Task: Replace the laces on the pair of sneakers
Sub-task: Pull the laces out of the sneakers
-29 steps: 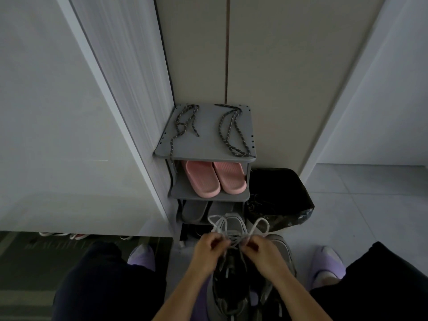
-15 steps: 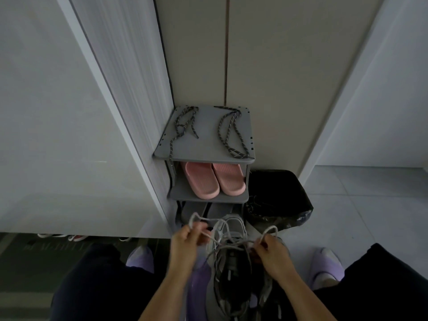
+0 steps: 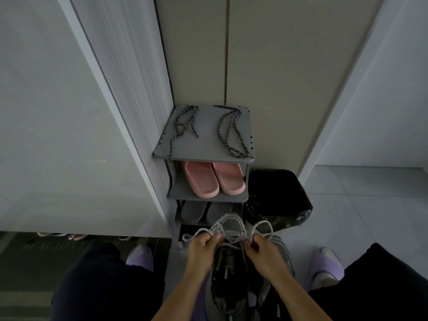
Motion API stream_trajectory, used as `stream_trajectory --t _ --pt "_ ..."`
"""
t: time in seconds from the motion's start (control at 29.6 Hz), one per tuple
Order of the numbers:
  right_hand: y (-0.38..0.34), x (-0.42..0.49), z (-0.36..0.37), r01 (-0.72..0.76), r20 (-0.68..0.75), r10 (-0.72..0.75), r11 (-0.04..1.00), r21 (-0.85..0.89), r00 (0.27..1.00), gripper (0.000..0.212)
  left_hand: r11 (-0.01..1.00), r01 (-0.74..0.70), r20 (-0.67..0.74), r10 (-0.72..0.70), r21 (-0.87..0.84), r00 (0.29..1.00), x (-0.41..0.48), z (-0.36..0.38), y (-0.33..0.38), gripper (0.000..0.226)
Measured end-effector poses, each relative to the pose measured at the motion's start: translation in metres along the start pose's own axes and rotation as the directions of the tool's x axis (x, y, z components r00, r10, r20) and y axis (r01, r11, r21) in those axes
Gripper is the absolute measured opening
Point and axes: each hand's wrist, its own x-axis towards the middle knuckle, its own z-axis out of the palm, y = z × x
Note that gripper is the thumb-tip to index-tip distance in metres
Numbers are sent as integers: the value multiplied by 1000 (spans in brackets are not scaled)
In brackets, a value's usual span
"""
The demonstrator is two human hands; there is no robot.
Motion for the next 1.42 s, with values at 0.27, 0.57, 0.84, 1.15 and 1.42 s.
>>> stream_trajectory --t 0.27,0.57,0.84,1.15,1.42 --pt "-7 1 2 -19 -20 20 996 85 1000 17 958 102 -107 -135 -270 985 -3 -8 5 30" --pt "-11 2 15 -5 8 4 994 113 1000 14 949 233 -31 -245 -210 969 10 -7 4 37" --pt "-13 -4 12 -10 12 11 998 -68 1000 30 891 406 62 -402 -203 914 15 -7 8 34" --pt "-12 -10 17 87 24 -84 981 -176 996 20 915 357 2 -363 -188 932 5 -5 -6 26" --pt "-3 -4 3 -60 -69 69 990 127 995 27 971 -89 25 86 222 996 -21 14 -20 31"
